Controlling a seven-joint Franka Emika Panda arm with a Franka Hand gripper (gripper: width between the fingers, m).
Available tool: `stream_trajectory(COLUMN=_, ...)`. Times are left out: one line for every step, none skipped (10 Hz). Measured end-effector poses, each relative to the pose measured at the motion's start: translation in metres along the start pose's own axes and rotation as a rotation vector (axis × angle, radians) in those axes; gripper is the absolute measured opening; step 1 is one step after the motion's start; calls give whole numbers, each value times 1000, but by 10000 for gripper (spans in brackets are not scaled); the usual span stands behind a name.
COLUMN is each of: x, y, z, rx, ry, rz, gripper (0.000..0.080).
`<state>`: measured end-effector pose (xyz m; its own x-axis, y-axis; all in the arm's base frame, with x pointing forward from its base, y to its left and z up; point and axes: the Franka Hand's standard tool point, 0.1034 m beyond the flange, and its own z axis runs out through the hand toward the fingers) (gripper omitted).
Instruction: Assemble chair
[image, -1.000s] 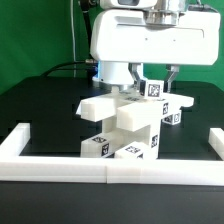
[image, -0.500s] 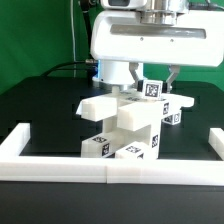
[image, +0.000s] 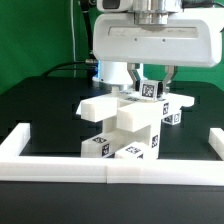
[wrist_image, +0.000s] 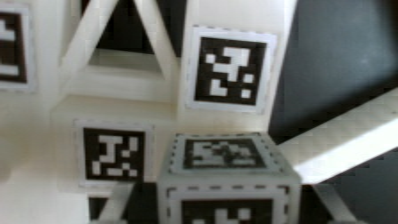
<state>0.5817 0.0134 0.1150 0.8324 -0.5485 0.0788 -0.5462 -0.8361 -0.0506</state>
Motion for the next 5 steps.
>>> stream_trajectory(x=0, y=0, z=0, rx=4, ry=0, rz=67, gripper=284)
stream_trajectory(x=0, y=0, z=0, rx=4, ry=0, rz=154, gripper=284)
stream_trajectory(x=0, y=-2, z=0, rx=4, ry=-1, rz=209, gripper=284)
stream_trajectory(x=-1, y=-3, z=0, rx=4, ry=-2, rz=258, gripper=284)
stream_trajectory(x=-2, y=-4, z=0, rx=5, ry=-1, rz=337, gripper=284)
